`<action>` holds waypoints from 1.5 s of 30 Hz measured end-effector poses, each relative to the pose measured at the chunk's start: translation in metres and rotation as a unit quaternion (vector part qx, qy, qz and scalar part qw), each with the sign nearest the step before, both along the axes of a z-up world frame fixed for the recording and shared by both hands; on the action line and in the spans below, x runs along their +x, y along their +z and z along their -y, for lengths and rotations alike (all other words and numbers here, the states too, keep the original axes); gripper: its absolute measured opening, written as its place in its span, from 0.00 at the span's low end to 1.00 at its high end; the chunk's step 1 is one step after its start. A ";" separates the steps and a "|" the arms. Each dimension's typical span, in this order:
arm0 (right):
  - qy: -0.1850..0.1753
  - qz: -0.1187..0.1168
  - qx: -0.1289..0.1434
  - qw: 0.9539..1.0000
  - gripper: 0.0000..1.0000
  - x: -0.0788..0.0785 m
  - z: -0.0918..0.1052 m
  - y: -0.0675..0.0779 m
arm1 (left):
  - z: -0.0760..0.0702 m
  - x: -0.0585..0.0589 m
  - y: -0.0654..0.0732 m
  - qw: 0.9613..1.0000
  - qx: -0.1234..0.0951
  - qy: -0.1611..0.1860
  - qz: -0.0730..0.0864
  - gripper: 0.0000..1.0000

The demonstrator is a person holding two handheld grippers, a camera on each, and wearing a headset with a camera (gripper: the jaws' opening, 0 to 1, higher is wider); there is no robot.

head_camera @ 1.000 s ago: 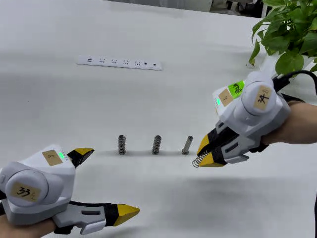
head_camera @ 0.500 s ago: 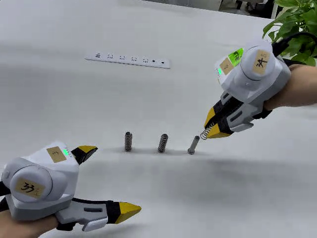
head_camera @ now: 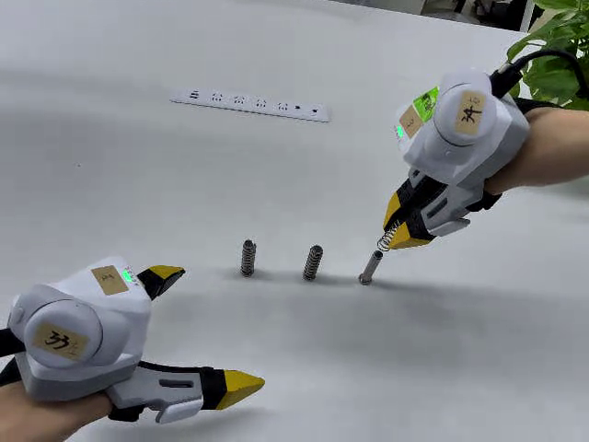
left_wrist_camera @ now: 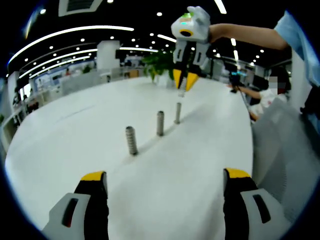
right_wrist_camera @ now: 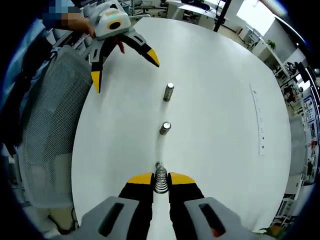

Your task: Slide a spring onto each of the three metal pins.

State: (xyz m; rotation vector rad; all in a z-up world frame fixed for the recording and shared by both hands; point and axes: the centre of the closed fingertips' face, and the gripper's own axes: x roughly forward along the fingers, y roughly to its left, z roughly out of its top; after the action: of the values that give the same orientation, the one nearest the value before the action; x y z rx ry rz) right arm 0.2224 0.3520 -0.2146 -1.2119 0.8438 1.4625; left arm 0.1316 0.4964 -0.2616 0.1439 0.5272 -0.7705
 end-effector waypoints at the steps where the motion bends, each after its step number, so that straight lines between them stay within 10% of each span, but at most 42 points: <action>1: 0.000 -0.001 -0.001 1.000 0.12 0.002 0.000 -0.001 | 0.000 0.000 0.000 1.000 0.000 0.000 0.000 0.97; 45: 0.032 -0.012 -0.059 0.998 0.12 0.011 0.001 -0.040 | -0.002 -0.003 -0.008 1.000 -0.004 0.005 -0.018 0.95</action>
State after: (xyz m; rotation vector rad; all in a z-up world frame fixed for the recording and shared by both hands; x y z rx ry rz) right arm 0.2329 0.3505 -0.2551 -1.3234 0.9253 1.4984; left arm 0.1286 0.4982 -0.2699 0.1208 0.5579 -0.7657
